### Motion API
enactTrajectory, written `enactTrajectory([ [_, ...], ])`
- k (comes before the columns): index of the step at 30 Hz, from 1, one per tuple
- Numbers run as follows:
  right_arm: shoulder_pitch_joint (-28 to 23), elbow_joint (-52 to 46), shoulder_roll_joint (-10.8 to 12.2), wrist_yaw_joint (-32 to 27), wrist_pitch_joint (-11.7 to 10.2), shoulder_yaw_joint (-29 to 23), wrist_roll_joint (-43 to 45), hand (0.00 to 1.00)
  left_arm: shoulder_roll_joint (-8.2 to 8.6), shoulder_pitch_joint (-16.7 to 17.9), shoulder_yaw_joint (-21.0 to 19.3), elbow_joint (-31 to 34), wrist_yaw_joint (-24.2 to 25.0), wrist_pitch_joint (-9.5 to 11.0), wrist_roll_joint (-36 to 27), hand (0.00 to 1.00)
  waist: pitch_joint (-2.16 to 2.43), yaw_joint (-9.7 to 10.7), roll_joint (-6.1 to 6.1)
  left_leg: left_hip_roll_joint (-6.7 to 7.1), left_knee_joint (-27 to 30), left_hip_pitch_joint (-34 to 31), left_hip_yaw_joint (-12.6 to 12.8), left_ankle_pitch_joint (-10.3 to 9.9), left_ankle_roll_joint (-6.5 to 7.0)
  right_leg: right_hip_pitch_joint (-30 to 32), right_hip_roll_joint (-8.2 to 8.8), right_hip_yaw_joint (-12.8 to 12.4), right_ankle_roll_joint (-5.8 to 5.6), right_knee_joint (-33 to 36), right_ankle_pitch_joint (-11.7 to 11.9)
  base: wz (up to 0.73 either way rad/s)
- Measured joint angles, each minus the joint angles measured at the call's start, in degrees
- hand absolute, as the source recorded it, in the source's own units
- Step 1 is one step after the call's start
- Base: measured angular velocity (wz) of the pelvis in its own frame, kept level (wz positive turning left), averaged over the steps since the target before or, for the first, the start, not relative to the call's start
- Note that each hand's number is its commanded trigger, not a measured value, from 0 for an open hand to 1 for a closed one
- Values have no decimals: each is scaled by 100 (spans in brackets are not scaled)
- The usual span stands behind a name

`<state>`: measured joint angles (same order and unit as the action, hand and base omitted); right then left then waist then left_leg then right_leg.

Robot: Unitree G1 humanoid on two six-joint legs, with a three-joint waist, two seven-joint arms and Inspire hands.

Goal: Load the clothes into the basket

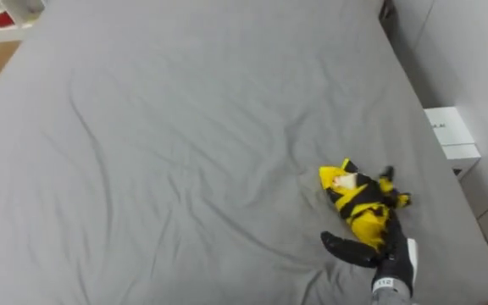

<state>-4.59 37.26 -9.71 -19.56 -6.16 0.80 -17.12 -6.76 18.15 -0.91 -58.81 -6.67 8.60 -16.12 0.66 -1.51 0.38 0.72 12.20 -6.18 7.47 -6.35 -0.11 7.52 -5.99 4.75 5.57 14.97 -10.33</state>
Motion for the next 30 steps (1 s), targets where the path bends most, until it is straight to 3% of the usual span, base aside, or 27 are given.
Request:
enactTrajectory([
  [3,1,-255,3,-241,123,5,127,0,-36,-165,1,-129,-41,-120,7,0,-14,29,-21,10,-225,113,27,-5,7,-35,-1,-3,-84,-92,-48,3],
  [5,42,-381,-19,-387,123,3,170,0,-73,-242,1,-243,-41,-229,7,0,-32,68,-46,15,-294,181,40,-52,45,-91,1,11,-24,-127,-14,0],
  [10,157,-461,-46,-544,122,3,180,0,-98,-336,4,-365,-17,-435,19,0,-86,144,-121,28,-290,194,64,-168,57,-156,-3,67,-14,-136,-8,0],
  [18,356,-317,-121,-535,143,4,231,0,-149,-455,10,-414,11,-711,52,0,-96,143,-110,16,-289,191,41,-255,115,-152,20,137,-13,-147,-8,-2],
  [27,954,673,-293,-530,248,19,593,0,-162,-514,18,-425,94,-906,67,0,-122,96,22,90,-266,66,-106,-256,117,-113,112,327,-11,-240,-7,8],
  [30,1379,1384,-401,-484,266,27,605,0,-198,-538,63,-431,129,-956,115,0,-123,92,42,100,-234,-39,-164,-271,141,-29,130,416,-5,-233,-3,8],
])
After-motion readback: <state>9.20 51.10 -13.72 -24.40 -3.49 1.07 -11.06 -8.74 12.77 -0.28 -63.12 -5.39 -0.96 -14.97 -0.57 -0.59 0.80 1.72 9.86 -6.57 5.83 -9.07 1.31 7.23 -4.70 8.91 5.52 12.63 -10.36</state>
